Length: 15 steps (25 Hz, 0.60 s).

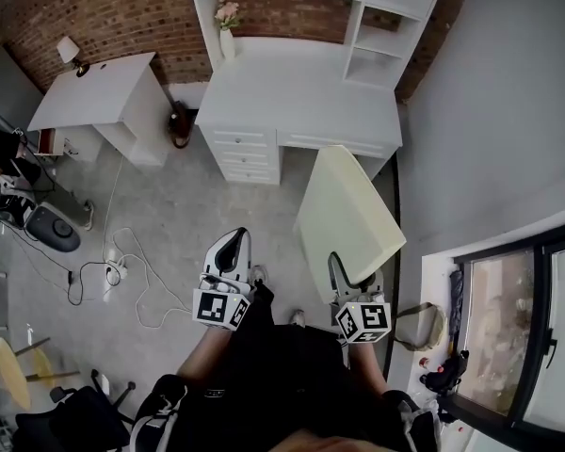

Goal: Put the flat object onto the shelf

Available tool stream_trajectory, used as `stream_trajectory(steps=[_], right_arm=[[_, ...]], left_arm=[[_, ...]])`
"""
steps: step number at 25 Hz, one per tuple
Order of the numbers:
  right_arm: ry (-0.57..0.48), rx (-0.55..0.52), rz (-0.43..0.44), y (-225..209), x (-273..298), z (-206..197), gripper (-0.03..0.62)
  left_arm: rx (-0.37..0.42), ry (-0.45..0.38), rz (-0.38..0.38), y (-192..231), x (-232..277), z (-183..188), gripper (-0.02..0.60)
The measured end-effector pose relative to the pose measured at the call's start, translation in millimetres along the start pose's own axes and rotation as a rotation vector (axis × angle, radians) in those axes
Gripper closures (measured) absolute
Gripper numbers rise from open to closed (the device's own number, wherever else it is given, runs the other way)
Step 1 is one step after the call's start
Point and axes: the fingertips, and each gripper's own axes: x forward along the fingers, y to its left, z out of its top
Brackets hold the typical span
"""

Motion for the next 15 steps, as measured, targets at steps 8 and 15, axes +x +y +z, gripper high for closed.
stream_trajectory(steps=[8, 15], right_arm=[[-0.008, -0.012, -0.054, 12, 115, 16, 0.315], [-0.040, -0.034, -0.087, 18, 199, 47, 0.315]], left_arm=[[-0.030, -0.012, -0.037, 100, 81, -4, 0.572], [-0.037, -0.009, -0.076, 159, 149, 3, 0.572]])
